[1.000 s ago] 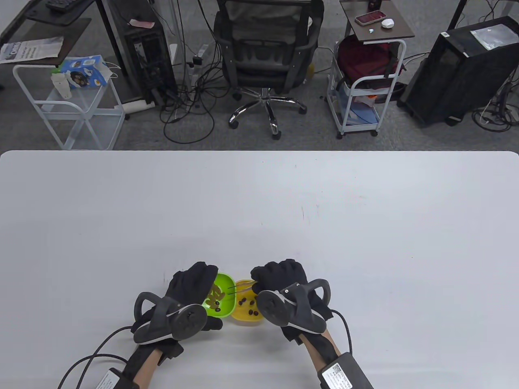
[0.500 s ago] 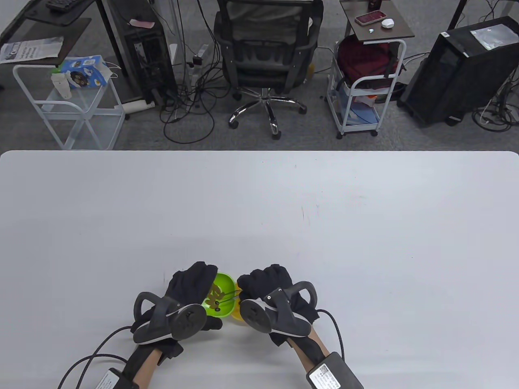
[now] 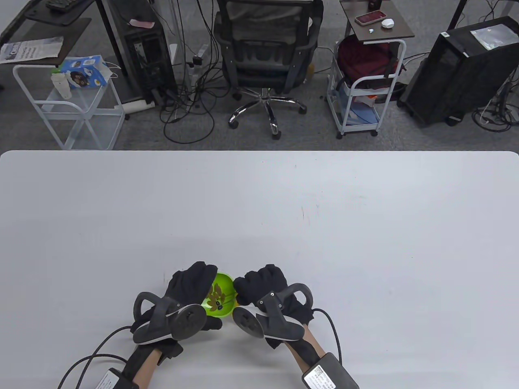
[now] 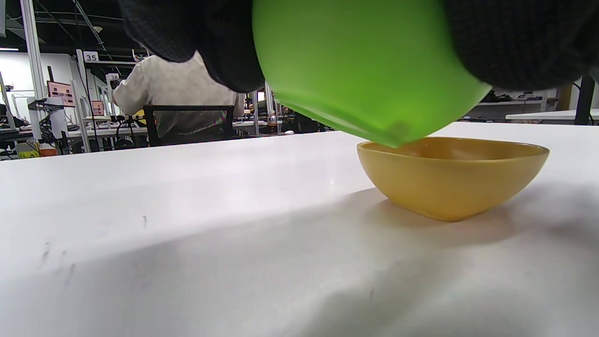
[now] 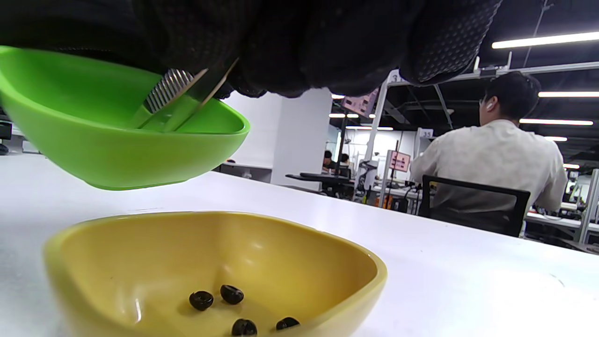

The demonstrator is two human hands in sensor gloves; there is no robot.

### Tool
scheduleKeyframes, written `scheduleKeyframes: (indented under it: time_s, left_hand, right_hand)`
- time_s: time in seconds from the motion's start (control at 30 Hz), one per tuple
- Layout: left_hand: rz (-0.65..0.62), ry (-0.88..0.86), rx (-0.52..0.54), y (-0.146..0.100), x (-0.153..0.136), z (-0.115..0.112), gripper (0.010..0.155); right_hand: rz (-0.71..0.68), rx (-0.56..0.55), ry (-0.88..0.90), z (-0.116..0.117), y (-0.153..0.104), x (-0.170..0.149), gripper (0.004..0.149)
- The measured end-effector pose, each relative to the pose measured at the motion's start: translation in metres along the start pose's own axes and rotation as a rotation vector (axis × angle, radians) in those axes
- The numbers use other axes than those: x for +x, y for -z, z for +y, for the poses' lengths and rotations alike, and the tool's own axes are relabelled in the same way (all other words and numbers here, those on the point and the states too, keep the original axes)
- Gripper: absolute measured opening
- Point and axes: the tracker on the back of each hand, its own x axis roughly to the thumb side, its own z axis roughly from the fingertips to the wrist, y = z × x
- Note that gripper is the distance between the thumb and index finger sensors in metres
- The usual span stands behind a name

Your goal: Pick coffee beans with tweezers into small dish

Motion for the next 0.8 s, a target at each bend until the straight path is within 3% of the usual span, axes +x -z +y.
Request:
scheduleKeyframes:
  time_s: [0.8]
  left_hand:
    - [0.001,0.005,-0.003,-0.0003,0.0001,0.0011,0.113]
  right_hand:
    - [-0.023,-0.005,-0.095,-0.0028,0.0003,0.0078,0.043]
